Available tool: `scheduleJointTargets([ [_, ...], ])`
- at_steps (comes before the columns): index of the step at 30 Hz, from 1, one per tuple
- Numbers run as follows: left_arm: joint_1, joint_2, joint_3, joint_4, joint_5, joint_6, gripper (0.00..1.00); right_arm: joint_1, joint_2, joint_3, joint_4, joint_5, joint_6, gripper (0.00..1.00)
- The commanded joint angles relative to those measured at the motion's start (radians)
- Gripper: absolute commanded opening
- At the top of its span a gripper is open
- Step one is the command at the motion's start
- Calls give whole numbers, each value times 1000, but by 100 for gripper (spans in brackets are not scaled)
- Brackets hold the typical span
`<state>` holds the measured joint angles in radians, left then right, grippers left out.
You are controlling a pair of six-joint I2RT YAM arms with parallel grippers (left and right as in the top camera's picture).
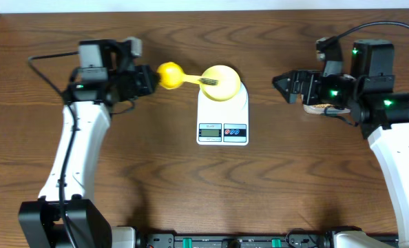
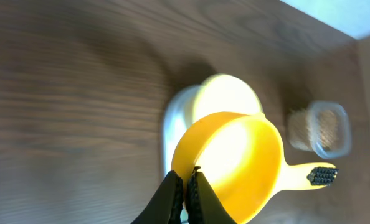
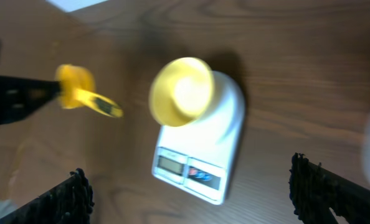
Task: Scoop item into bowl and weigh 50g on scale
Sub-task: 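Carry the scoop over the scale toward the right gripper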
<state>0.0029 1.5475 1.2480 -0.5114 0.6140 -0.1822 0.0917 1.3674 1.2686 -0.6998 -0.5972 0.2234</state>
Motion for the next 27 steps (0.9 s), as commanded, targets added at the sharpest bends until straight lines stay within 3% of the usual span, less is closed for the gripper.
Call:
scheduleJointTargets([
  [1, -58, -21, 21, 24, 29, -44, 7, 35, -7, 24, 18, -113, 38, 99],
  [8, -116, -21, 22, 96, 126, -117, 7, 47, 60, 24, 52, -329, 61, 99],
  [16, -154, -21, 22, 148, 209, -153, 7, 48, 138, 24, 66, -399, 72, 99],
  [24, -204, -21, 22, 151, 210, -153, 7, 47, 156, 24, 150, -408, 89, 82],
  [27, -217, -21, 22, 152, 210, -153, 7, 48, 156, 24, 155, -408, 95, 66],
])
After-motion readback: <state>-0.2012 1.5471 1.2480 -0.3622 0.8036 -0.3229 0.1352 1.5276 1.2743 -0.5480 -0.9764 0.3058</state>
